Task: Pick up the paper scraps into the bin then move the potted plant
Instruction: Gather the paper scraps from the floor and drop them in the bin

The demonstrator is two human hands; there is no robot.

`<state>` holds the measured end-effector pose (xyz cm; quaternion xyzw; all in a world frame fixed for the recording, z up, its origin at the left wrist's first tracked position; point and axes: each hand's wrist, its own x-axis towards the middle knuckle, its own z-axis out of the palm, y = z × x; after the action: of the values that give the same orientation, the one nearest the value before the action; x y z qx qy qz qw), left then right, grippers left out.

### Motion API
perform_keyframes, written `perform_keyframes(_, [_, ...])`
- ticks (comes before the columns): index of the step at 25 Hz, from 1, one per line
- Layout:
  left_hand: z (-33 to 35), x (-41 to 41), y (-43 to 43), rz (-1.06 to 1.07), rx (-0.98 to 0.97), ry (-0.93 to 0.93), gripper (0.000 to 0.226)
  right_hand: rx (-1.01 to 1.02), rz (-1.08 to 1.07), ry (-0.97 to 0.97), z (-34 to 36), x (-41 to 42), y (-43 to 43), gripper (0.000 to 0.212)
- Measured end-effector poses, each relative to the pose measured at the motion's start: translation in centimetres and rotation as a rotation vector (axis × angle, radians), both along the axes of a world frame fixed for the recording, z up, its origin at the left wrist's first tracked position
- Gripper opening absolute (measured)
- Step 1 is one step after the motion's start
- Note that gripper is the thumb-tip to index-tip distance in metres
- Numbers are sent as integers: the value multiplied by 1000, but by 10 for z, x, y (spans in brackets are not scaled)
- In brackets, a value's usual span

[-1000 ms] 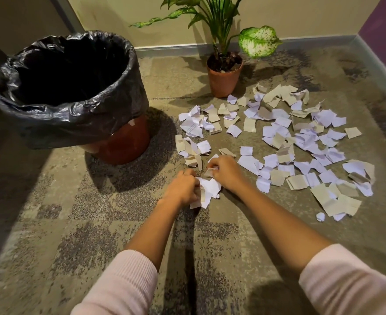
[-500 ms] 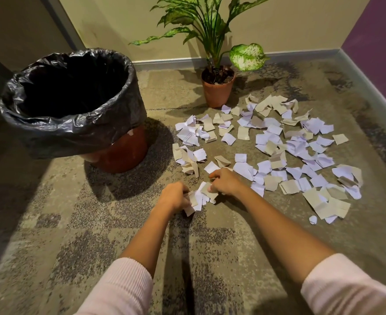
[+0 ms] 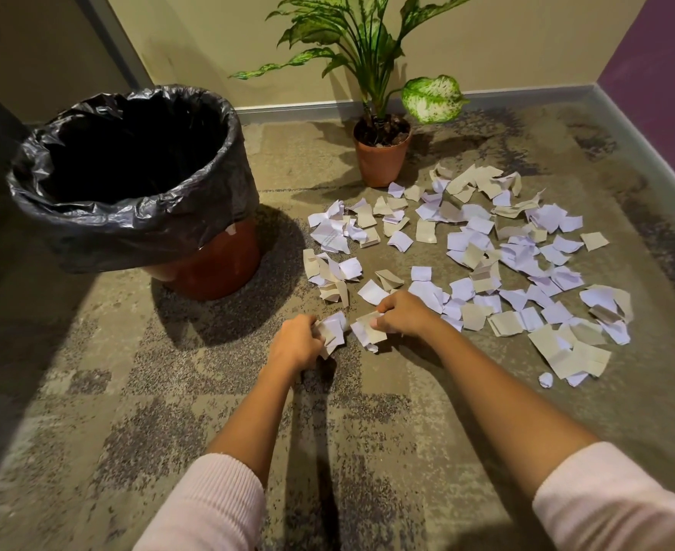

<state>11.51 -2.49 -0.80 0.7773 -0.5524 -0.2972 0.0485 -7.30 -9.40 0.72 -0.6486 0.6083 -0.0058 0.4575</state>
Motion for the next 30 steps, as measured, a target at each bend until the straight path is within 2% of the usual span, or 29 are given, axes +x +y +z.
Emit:
perform_keyframes(2, [4, -1, -4, 28, -13, -16, 21, 72, 88, 36, -1, -2, 7, 19])
perform_keyframes(4, [8, -4, -7, 46, -29, -8, 15, 60, 135, 105, -12, 3, 17, 10])
perform_keyframes(8, [8, -9, -10, 41, -44, 24, 15, -145, 175, 193, -30, 17, 30, 8])
perform_keyframes(11, [3, -11, -8, 35, -47, 1, 13, -237, 233, 214, -35, 22, 34, 16])
perform_keyframes(15, [1, -16, -8, 43, -69, 33, 14, -184, 238, 190, -40, 20, 32, 15])
perform_keyframes(17, [2, -17, -11, 67, -96, 53, 23, -128, 235, 177, -43, 18, 28, 13])
perform_keyframes(20, [1, -16, -19, 61, -128, 82, 16, -80, 144, 129, -43, 8, 19, 28])
perform_keyframes(24, [2, -22, -28, -76, -129, 87, 13, -113, 1, 108, -33, -18, -2, 42])
perform_keyframes(26, [2, -30, -35, -174, -112, 74, 7, -124, -47, 95, -27, -30, -18, 35])
perform_keyframes(28, [4, -40, -44, -276, -115, 34, 8, -115, -50, 120, -21, -36, -33, 10])
perform_keyframes(30, [4, -50, -56, -427, -142, -117, 8, -118, -40, 139, -18, -35, -46, 9])
